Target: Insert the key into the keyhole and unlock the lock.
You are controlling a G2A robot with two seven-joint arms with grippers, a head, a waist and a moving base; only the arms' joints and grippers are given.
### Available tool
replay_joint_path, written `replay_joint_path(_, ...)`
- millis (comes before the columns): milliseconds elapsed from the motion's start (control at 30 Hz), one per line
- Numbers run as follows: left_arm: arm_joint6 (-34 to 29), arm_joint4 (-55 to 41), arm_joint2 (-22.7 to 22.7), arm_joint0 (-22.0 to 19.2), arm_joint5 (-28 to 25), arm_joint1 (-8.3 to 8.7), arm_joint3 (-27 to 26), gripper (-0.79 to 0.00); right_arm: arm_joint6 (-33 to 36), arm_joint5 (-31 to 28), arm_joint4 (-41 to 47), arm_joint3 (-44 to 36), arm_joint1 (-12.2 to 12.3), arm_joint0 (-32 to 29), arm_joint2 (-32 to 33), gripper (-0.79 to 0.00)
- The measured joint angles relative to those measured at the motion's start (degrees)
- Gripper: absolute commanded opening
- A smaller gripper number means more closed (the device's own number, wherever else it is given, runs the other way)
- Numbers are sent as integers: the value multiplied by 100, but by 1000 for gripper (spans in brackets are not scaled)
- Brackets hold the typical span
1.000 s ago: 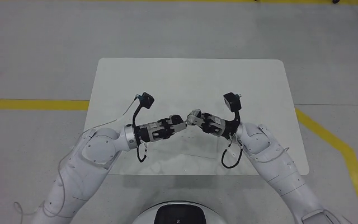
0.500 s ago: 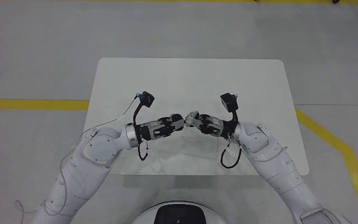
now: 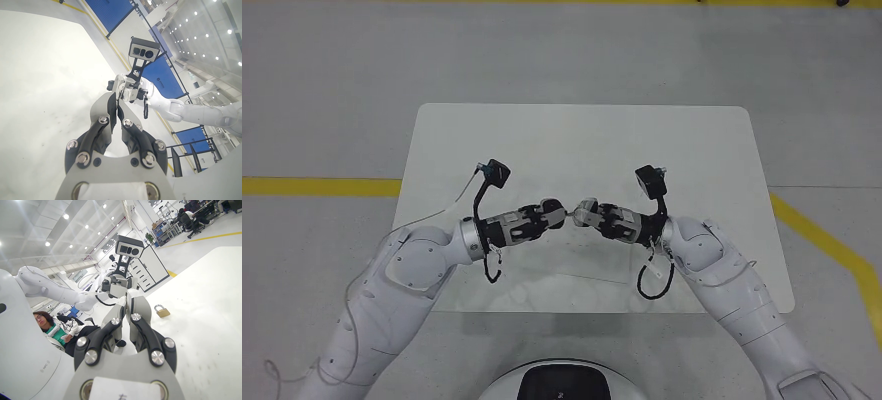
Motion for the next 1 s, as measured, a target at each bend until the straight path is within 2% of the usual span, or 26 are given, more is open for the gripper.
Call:
replay_joint_path(167,38,16,-36,-1,-9,5,28,-785,100,0,13,37,-15,18,-20,-785)
replay_joint_path(267,53,31,-49,-4,-8,7,48,-686,142,0,-11,58,-28,40,-39,-785)
replay_joint_path(333,62,36,-53,-6,-6,8,55,-570,164,0,-24,75,-37,52,-51,-785)
replay_joint_path(367,67,36,-54,-5,-4,8,55,-434,171,0,-28,83,-40,58,-54,-785)
replay_joint_path(400,71,37,-54,-4,-2,8,55,-354,176,0,-31,92,-44,64,-57,-785)
replay_joint_path(433,71,44,-55,-5,-3,8,53,-237,179,0,-32,97,-47,67,-58,-785)
replay_joint_path(467,72,53,-56,-5,-5,9,52,-154,185,0,-33,102,-50,70,-59,-785)
replay_joint_path(500,72,59,-57,-5,-10,9,51,-117,192,0,-33,108,-53,74,-59,-785)
replay_joint_path(567,73,61,-58,-3,-13,10,51,-83,202,0,-36,118,-56,77,-57,-785)
replay_joint_path(767,72,117,-146,32,-97,30,61,-52,233,0,-9,138,-62,77,-30,-785)
replay_joint_path(867,113,158,-381,163,-278,75,66,-40,233,0,62,123,-49,44,47,-785)
replay_joint_path(1000,-1,116,-1035,552,-730,203,-66,-40,223,0,229,87,-6,-67,264,-785)
